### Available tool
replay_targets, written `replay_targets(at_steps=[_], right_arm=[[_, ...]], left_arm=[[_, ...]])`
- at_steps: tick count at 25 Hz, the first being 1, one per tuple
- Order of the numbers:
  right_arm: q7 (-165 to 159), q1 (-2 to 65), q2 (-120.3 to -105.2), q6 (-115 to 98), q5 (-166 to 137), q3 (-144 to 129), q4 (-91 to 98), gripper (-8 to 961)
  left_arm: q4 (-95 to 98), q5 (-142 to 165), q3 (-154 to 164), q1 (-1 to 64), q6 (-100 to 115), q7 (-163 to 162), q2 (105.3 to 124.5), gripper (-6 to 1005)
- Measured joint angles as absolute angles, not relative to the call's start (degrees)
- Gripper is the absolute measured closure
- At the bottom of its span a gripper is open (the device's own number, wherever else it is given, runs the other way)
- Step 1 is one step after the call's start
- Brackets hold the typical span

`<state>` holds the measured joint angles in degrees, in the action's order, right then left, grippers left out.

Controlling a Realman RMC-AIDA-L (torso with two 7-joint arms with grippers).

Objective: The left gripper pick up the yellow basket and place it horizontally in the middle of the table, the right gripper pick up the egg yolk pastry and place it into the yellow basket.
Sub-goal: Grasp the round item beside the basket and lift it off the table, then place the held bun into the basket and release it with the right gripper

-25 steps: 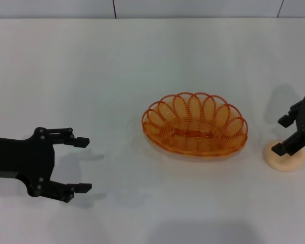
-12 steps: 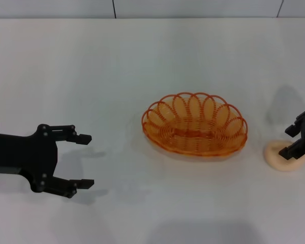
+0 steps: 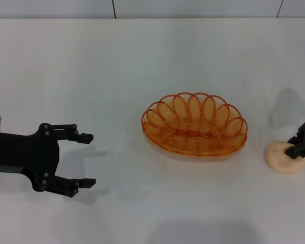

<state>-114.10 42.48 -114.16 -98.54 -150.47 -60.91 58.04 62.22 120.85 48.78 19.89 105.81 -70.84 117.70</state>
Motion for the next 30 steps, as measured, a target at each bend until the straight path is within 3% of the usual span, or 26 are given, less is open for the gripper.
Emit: replay_targets(at_steps=[7,19,30], right_arm=[[-114.1,42.5,-114.33,-98.1,-150.5,-61.0,58.2,776],[-113.5,41.2,-114.37,-102.3,-144.1,-58.8,70.2,875],[-114.6,44.1,-115.68,-98.3,-129.5,-63.8,69.0,906]], left_arm=[[62.1,120.9,48.8,20.0,105.8,-70.8,117.70,118],[62.1,121.8,48.8,19.4,105.8,-71.2,117.80,117],[62.4,121.4,48.5,19.6,105.8,-71.4,118.12,117]])
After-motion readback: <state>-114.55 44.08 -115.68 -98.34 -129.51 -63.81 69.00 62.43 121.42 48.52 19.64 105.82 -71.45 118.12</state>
